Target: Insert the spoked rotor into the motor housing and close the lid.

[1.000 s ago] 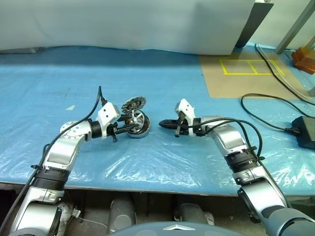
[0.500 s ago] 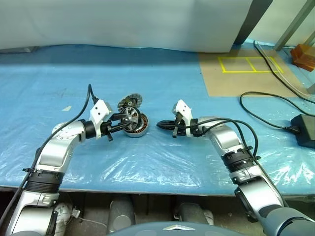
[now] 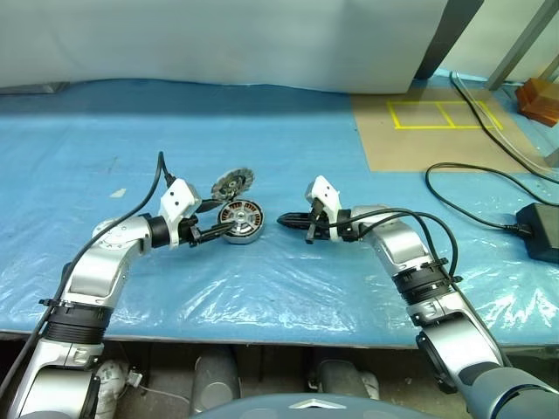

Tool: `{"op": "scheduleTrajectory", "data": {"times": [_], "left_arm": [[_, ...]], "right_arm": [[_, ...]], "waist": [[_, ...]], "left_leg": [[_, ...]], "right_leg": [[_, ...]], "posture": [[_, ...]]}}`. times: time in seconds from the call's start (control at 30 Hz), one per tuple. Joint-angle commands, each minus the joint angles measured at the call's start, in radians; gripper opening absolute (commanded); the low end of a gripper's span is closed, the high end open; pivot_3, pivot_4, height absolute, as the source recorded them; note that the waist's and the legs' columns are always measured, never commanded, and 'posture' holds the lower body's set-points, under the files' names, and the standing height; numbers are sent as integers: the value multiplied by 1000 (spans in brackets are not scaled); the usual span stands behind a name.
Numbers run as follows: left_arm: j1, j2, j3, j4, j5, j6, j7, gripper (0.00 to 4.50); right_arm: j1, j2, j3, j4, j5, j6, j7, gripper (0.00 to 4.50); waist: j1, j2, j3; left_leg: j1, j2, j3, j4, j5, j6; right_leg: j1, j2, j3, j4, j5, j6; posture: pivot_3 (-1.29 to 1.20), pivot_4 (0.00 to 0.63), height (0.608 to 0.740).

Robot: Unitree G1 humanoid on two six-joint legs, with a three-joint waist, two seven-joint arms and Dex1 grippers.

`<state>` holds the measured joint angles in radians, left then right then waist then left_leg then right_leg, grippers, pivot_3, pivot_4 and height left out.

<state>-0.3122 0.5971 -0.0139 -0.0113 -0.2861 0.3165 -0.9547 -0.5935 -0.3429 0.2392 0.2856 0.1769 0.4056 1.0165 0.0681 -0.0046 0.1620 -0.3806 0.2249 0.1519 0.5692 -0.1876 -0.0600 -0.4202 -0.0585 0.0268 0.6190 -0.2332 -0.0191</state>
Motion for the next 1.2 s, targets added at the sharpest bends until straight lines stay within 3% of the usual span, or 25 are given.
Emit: {"op": "scheduleTrajectory", "data": {"times": [0.03, 0.27, 0.5, 0.8, 1.2], "left_arm": [[-22, 15, 11, -12, 1, -13, 1, 2999], [-21, 21, 43, -35, -31, -1, 6, 2999], [112, 63, 160, -214, -239, 171, -35, 2999], [217, 100, 271, -141, -177, 118, 69, 2999], [278, 96, 286, -193, -183, 122, 119, 2999]], "right_arm": [[-1, 0, -6, -27, 3, -13, -4, 0], [-2, 9, -20, -36, 18, -14, -18, 0], [-60, 77, -50, -95, 90, 44, -22, 0], [-158, 196, 4, 80, 53, -5, -12, 0], [-310, 332, -24, 350, 40, -129, -5, 0]], "waist": [[0, 0, 0], [0, 0, 0], [-12, 0, 0], [-22, -1, 0], [-25, -1, 0]], "left_leg": [[0, 0, 0, 0, 0, 0], [0, 0, 0, 0, 0, 0], [0, 0, 0, 0, 0, 0], [0, 1, 0, -1, 0, 0], [-2, 1, 0, -1, 0, 0]], "right_leg": [[0, 0, 0, 0, 0, 0], [0, 0, 0, 0, 0, 0], [-2, 1, 0, 1, 0, 0], [-1, 0, 0, 2, -1, -2], [-3, 0, -1, 2, -1, -2]], "posture": [[0, 150, 740], [0, 150, 740], [0, 150, 740], [0, 150, 740], [0, 150, 740]]}}
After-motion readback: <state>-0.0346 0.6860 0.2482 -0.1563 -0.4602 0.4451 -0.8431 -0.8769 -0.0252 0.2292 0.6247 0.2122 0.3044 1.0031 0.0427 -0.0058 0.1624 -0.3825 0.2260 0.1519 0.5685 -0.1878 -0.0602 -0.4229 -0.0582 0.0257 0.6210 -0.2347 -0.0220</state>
